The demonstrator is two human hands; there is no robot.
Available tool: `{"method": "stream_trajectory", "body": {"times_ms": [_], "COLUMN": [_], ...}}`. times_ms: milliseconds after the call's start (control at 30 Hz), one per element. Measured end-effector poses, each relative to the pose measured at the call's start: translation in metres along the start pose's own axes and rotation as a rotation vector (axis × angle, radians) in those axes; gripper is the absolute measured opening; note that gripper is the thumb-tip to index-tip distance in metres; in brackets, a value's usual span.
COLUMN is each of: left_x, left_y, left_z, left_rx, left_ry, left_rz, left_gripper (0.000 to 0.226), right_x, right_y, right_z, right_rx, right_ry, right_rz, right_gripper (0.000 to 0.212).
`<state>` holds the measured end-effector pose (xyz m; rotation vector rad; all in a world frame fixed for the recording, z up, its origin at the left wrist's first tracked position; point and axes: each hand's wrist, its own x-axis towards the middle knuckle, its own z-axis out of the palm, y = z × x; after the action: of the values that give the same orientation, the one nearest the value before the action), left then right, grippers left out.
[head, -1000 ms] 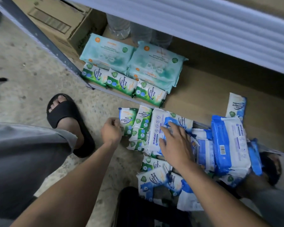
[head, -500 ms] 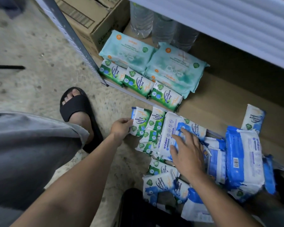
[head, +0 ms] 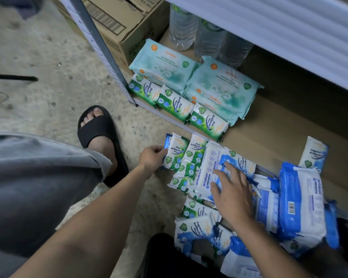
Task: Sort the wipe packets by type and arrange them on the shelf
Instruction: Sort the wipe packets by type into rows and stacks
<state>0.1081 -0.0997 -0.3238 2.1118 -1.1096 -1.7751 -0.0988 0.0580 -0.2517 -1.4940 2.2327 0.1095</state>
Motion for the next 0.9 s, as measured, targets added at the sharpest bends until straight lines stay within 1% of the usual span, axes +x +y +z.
{"method": "stream_trajectory", "body": {"times_ms": [100,167,267,367,467,633,733,800,900], "left_x": [-0.005,-0.012,-0.024,-0.036,-0.05,-0.083,-0.105,-0.116,-0.131], "left_y": [0.001,0.003,0.006,0.008,0.018,0.036,0.042,0.041,0.034], "left_z": [-0.006,-0.008,-0.016,-0.028,-0.035,-0.013,0.014,0.034,0.066], "left_rx": [0.277,0.369,0.46,0.518,0.527,0.447,0.366,0.281,0.243], "left_ry": [0.038,0.092,0.234,0.364,0.398,0.304,0.177,0.084,-0.075], "left_rz": [0.092,0.122,0.155,0.24,0.315,0.385,0.397,0.381,0.371], "left_gripper": [0.017,0.018,0.019,0.02,0.02,0.018,0.02,0.021,0.02], "right_x": [0.001,0.001,0.002,0.0,-0.006,-0.022,-0.033,-0.042,-0.056], "right_y": [0.0,0.0,0.002,0.004,0.006,0.014,0.023,0.028,0.036], "right_z": [0.0,0.0,-0.001,-0.004,-0.01,-0.019,-0.023,-0.029,-0.04], "right_rx": [0.002,0.013,0.022,0.044,0.083,0.165,0.31,0.45,0.574], "right_ry": [-0.004,-0.006,-0.024,-0.066,-0.065,-0.021,0.013,0.044,0.094], "right_rz": [0.004,0.001,-0.01,-0.026,-0.033,0.044,0.111,0.161,0.269], "right_gripper": [0.041,0.04,0.041,0.044,0.048,0.048,0.045,0.041,0.037]}}
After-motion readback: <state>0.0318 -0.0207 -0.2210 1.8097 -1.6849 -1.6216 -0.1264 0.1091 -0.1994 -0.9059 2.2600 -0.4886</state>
